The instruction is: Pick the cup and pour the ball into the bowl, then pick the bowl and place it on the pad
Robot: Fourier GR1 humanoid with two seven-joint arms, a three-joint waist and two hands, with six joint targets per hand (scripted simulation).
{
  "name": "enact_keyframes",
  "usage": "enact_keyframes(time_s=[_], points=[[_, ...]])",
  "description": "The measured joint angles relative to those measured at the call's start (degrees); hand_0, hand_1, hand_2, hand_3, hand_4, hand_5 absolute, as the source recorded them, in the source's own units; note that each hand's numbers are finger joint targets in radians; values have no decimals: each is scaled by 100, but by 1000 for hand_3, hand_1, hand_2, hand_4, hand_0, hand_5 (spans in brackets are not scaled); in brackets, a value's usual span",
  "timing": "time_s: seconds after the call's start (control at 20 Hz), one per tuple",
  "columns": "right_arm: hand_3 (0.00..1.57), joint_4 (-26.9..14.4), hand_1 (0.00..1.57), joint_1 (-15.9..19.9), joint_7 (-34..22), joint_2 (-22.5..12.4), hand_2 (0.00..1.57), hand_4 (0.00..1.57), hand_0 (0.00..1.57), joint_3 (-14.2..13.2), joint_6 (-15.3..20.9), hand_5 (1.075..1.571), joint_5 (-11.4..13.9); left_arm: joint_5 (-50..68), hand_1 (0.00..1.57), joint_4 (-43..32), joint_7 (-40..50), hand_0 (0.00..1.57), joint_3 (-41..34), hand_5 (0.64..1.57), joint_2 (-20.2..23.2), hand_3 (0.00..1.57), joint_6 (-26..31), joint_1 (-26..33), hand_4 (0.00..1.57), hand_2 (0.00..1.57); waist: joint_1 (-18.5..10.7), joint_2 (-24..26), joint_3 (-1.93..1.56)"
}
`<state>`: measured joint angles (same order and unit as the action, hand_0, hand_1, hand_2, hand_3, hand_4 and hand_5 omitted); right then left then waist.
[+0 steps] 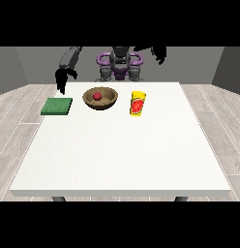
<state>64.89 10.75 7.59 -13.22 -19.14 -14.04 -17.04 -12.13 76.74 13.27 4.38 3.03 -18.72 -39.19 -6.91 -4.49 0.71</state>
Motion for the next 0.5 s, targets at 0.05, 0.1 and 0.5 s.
enact_keyframes(time_s=[0.05, 0.1, 0.5], points=[[0, 14, 0, 13, 25, 40, 0, 0, 0, -26, 103, 1570, 10, 357, 0, 91, -92, 0, -209, 1490, 148, 0, 307, 1, 235, 0, -119, -68, -7], [0, 45, 0, 18, 36, 83, 0, 0, 0, -33, 197, 1570, 28, 707, 0, 147, -178, 0, -423, 1491, 312, 0, 626, 8, 263, 0, -214, -127, -13], [0, 10, 0, 214, 417, 537, 0, 0, 0, 10, 695, 1568, 121, 2654, 0, -110, -506, 0, -1972, 1512, 1797, 0, 2685, -105, 324, 0, -453, -587, -58]])
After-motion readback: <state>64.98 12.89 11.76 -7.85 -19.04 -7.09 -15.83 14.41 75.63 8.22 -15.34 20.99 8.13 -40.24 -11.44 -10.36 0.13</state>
